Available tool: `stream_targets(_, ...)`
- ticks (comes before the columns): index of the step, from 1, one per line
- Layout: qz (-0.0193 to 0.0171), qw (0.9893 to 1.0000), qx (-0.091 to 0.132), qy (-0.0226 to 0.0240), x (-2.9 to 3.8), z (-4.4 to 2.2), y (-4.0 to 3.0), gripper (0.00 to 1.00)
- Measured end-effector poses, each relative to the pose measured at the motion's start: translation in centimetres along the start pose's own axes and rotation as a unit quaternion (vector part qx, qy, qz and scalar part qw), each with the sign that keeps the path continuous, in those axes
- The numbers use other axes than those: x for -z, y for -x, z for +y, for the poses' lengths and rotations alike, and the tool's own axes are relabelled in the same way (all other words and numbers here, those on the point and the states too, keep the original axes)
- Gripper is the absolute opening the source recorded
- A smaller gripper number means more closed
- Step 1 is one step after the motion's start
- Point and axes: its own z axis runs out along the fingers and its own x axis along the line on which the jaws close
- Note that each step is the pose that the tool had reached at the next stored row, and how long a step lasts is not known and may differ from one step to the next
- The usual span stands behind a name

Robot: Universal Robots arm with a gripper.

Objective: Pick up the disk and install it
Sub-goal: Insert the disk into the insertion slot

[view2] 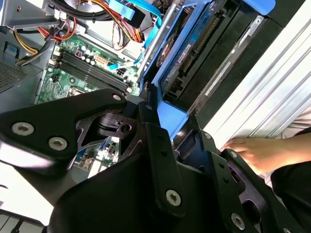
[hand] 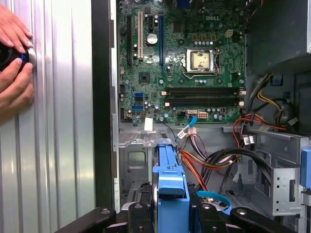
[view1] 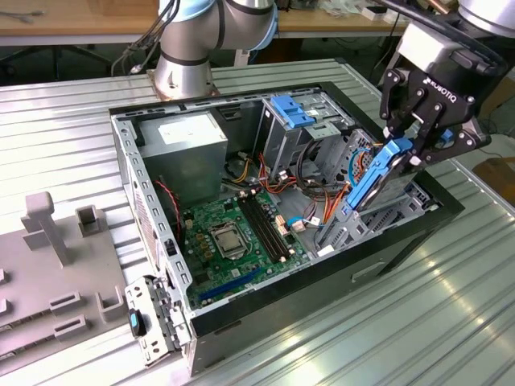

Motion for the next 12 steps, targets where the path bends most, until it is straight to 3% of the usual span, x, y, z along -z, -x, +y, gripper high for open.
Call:
stream_targets(9,0.0000,1.0000,0.000,0.0000,0.00,0.00,0.00,0.38)
stream_targets(12,-0.0001,1.0000,0.000,0.0000,-0.01,0.00,0.00,0.51)
